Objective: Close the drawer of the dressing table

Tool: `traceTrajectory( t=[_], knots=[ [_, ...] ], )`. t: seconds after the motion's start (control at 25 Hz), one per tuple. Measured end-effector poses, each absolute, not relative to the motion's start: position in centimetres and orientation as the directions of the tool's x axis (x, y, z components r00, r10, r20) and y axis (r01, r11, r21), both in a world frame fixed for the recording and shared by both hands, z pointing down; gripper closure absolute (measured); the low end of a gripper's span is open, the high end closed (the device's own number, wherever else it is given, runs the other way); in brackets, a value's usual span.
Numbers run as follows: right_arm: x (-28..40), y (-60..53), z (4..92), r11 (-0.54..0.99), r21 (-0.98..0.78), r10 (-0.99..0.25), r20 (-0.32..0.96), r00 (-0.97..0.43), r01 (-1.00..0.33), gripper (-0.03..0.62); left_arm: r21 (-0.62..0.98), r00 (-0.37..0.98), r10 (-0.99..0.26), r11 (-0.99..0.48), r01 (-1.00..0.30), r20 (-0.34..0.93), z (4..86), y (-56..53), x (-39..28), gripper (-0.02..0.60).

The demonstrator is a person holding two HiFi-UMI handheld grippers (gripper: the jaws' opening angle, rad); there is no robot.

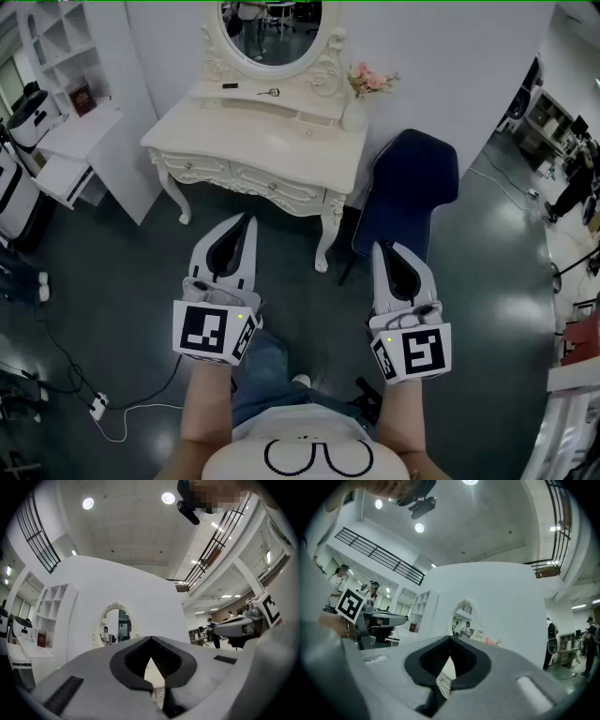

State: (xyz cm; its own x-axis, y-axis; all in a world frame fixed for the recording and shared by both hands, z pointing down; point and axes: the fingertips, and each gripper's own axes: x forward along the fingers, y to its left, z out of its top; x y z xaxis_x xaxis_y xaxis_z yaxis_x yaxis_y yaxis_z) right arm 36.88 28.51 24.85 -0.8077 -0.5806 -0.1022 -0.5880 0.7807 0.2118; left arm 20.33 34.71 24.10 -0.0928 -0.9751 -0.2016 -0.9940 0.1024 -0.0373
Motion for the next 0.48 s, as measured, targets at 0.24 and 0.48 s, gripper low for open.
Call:
traceTrajectory(
  t=[0.24, 0.48],
  knots=[
    [34.7, 25.3, 26.0, 0.776, 0.202, -0.594, -0.085, -0.8, -0.597, 0.594, -0.03, -0.095, -0.977, 0.102, -0.994, -0.189, 25.2, 31.9, 17.6, 0.584],
    [29.6, 21.1, 26.6, 0.788, 0.184, -0.582, -0.093, -0.808, -0.588, 0.594, -0.024, -0.094, -0.978, 0.101, -0.995, -0.184, 26.0, 27.5, 12.5, 0.583]
  ],
)
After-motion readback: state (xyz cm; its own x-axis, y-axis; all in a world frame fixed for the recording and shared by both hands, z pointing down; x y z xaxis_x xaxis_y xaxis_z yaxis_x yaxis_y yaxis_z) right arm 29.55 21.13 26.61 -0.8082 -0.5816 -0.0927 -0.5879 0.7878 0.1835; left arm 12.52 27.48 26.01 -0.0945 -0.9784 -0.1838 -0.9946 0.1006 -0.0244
